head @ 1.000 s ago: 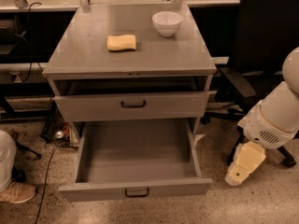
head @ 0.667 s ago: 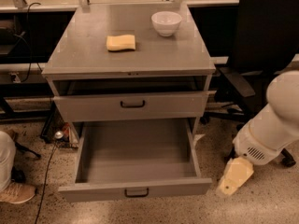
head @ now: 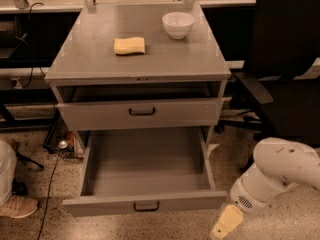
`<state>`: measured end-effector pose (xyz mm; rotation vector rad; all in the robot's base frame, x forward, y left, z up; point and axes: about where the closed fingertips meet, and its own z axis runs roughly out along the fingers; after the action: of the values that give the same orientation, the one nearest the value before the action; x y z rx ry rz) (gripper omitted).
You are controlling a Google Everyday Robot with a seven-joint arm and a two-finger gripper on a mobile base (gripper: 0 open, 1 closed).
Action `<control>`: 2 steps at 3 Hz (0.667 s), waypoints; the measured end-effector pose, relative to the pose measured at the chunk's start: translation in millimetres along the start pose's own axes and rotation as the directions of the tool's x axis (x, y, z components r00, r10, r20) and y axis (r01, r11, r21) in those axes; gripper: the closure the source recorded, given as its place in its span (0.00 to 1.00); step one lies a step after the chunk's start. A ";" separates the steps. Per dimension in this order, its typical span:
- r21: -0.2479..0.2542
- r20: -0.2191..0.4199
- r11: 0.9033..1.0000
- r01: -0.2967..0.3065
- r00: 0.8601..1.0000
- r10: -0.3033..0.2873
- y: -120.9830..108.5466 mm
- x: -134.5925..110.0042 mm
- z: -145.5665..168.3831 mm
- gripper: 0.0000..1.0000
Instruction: Close middle drawer
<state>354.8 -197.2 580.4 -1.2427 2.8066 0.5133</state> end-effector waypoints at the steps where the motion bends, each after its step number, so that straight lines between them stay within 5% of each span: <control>1: -0.038 0.012 0.999 -0.036 0.999 0.037 -0.8 1.2 49.7 0.18; 2: -0.040 0.019 0.998 -0.041 0.999 0.042 -2.1 0.1 56.6 0.41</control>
Offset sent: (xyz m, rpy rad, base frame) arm -0.0054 0.0140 -0.0473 0.0308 0.0301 -0.0324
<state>350.4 -181.1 526.4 -1.1817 2.8243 0.5826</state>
